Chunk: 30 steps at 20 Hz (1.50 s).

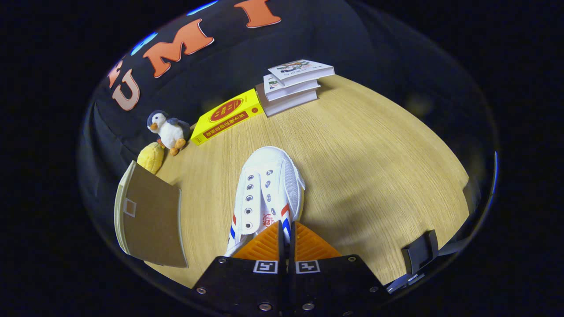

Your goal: Open the storage box then place both shoes into the box .Put the left shoe in first, then the right shoe, with the right side of both shoes facing outward in a uniform manner.

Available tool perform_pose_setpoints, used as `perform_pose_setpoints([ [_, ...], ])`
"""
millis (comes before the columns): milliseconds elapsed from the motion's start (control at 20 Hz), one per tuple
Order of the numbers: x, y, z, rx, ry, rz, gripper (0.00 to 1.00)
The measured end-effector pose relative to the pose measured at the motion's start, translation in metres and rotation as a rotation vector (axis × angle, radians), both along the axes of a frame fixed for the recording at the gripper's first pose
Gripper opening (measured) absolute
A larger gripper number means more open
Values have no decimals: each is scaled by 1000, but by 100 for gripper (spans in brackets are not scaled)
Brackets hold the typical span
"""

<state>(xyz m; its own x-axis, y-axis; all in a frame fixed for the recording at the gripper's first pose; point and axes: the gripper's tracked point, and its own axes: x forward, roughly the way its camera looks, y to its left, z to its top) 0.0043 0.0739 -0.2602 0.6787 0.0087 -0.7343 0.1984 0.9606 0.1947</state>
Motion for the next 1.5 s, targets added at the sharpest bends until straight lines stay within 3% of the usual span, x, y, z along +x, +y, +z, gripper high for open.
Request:
perform_pose_setpoints([
  [250,-5,57,62,13,-94,-24,0],
  [550,-10,169,129,97,-179,66,0],
  [750,-9,230,149,145,-192,125,0],
  [1200,6,317,100,13,-131,242,0],
  [1500,10,326,53,-126,-48,269,0],
])
